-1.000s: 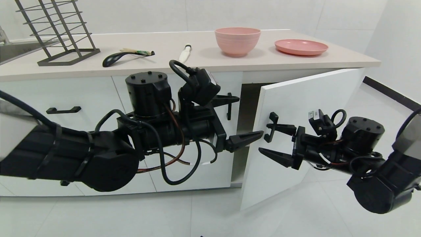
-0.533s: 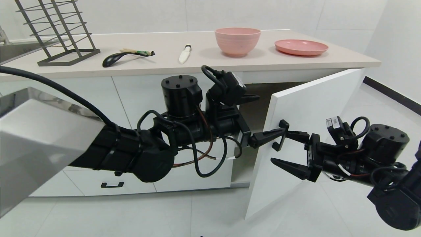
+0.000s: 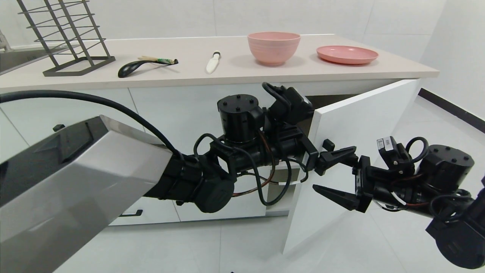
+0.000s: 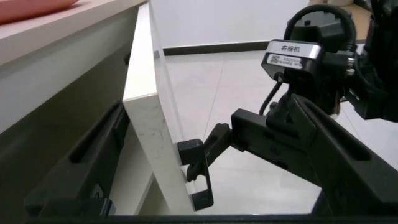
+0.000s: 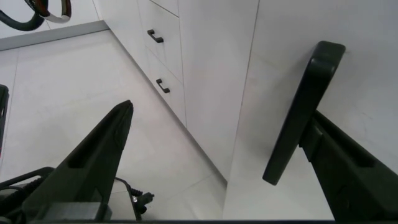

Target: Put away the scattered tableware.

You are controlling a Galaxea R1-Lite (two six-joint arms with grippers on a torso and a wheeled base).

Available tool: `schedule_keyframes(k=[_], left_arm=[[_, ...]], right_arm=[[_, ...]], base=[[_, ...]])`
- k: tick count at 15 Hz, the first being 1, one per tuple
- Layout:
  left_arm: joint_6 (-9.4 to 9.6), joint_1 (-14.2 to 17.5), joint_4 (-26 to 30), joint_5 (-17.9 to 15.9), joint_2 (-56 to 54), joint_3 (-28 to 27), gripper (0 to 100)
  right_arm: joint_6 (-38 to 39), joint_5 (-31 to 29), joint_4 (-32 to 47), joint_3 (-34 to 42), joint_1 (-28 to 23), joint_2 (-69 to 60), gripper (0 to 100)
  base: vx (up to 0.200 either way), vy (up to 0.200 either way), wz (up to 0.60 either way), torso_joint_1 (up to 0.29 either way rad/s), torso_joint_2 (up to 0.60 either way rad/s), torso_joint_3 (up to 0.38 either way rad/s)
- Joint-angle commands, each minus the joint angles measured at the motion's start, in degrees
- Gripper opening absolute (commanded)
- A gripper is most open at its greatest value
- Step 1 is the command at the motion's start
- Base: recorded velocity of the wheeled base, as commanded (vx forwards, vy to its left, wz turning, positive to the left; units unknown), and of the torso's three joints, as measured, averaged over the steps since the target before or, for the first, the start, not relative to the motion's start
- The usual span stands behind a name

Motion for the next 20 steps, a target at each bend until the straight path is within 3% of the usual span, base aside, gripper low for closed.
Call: schedule_keyframes(k=[1, 14, 18, 20], left_arm=[[0.08, -1.5, 0.2, -0.7, 2.0, -1.0, 100], [0.08, -2.3, -0.5, -1.0, 2.4, -1.7, 100], [0.08, -2.4, -0.5, -0.8, 2.7, -1.7, 100], [0.26, -3.5, -1.0, -0.7, 3.7, -1.2, 100]], right_arm=[[-0.1, -0.1, 0.0, -1.0, -0.5, 1.6, 100], [-0.3, 0.1, 0.0, -3.8, -6.1, 4.1, 100], [-0.4, 0.0, 0.0, -2.9, -5.9, 3.0, 100], [-0.5, -0.3, 0.0, 2.6, -6.0, -0.9, 100]], base=[[0.0, 0.0, 0.0, 0.0, 0.0, 0.0], [0.0, 0.0, 0.0, 0.0, 0.0, 0.0], [0.0, 0.0, 0.0, 0.0, 0.0, 0.0], [0.0, 0.0, 0.0, 0.0, 0.0, 0.0]])
